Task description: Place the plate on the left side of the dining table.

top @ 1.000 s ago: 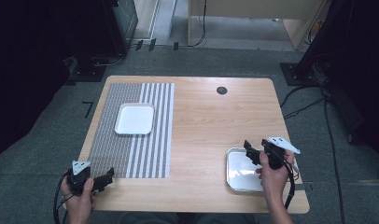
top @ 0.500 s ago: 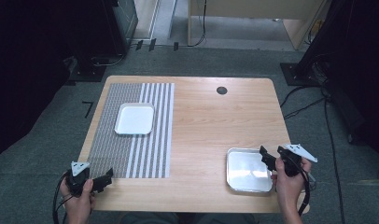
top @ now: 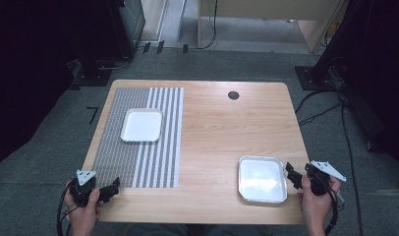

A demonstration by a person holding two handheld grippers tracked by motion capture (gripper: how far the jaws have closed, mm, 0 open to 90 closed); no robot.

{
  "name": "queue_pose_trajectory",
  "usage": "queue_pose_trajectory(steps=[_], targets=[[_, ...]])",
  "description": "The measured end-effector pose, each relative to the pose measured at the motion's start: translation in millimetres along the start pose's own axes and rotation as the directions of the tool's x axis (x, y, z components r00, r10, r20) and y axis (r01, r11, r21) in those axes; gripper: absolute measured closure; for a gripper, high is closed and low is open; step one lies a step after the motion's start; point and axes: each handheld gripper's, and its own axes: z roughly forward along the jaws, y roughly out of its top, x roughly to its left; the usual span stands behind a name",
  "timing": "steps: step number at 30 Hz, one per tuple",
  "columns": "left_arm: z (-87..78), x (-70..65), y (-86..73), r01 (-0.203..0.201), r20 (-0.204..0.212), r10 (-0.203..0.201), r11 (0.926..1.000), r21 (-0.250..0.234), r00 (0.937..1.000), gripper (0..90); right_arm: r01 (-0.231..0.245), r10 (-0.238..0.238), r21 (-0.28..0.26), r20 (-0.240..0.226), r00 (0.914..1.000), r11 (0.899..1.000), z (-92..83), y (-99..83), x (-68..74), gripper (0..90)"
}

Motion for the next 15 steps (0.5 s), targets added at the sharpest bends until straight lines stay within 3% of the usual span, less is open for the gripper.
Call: queue_pose_trajectory(steps=[5, 8, 15], targets=[[0.2, -0.4, 0.0, -0.005, -0.004, 0.005, 1.0000, 0.001, 1.0000, 0.0, 0.025, -0.026, 0.015, 0.037, 0.9990, 1.000, -3.1, -7.6, -7.1, 24.7], [0.3, -0.4, 0.0, -0.005, -0.004, 0.005, 1.0000, 0.001, 1.0000, 0.0, 0.071, -0.073, 0.024, 0.074, 0.9946, 0.997, -4.1, -11.3, -10.3, 24.4], [0.8, -1.3, 0.1, -0.025, -0.009, 0.025, 0.9997, 0.009, 0.9996, 0.0, 0.077, -0.083, 0.065, 0.089, 0.9926, 0.995, -2.3, -19.9, -16.5, 23.7]])
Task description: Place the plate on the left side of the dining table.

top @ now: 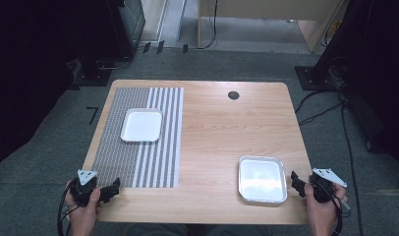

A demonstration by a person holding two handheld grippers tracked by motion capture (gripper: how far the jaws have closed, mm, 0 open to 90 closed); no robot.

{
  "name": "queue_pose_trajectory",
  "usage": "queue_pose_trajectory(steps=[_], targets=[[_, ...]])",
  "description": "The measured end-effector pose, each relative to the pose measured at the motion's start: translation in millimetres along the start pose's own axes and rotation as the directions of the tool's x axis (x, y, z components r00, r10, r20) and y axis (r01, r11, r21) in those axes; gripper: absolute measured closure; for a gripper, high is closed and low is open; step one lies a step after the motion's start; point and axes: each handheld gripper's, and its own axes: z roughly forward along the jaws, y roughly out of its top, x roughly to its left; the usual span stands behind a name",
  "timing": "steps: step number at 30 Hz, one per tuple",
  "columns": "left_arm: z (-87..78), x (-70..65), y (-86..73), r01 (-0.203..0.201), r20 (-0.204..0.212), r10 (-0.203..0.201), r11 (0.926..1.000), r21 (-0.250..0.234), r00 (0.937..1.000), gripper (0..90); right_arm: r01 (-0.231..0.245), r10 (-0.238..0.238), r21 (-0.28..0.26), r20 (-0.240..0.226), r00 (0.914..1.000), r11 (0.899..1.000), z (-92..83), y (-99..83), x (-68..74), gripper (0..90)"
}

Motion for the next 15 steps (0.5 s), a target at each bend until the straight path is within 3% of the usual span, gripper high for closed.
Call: queue_pose_trajectory(steps=[8, 15], targets=[[0.7, -1.9, -0.1, -0.021, -0.014, 0.021, 0.9998, 0.009, 0.9997, 0.0, 0.019, -0.020, 0.043, 0.015, 0.9997, 0.999, -0.6, -3.8, -2.8, 22.0], [1.1, -2.3, 0.2, -0.025, -0.018, 0.026, 0.9996, 0.012, 0.9995, 0.0, 0.017, -0.018, 0.044, 0.017, 0.9997, 0.999, -4.5, -7.1, -2.6, 21.9]])
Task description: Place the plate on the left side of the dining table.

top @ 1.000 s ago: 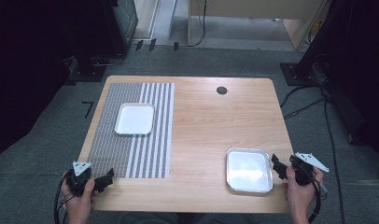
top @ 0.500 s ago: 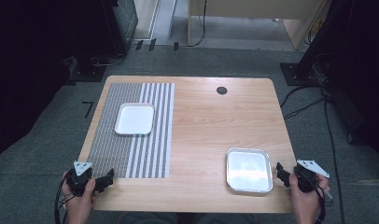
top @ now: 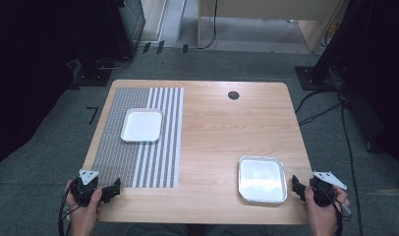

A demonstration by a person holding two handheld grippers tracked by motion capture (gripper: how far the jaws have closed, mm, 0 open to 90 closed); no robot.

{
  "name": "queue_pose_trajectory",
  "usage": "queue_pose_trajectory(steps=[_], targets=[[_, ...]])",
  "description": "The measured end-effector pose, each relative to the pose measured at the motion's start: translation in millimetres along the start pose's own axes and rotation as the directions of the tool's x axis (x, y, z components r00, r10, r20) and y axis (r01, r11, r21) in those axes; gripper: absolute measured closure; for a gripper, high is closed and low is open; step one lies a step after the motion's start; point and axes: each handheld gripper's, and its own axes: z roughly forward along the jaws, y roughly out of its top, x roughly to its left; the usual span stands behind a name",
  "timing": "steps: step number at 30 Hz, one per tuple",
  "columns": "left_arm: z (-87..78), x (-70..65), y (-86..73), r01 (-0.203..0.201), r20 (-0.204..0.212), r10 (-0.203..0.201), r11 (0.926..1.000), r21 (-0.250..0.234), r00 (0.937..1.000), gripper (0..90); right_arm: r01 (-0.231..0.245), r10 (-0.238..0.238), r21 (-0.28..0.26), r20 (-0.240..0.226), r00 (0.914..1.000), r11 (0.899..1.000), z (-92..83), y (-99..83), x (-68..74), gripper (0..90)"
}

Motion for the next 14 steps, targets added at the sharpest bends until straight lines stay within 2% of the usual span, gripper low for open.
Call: queue_pose_trajectory(steps=[14], targets=[[1.1, 0.5, 1.6, -0.004, 0.003, 0.004, 1.0000, 0.005, 1.0000, 0.0, -0.003, 0.003, 0.001, -0.002, 1.0000, 1.000, 0.0, 0.0, -0.2, 21.8]])
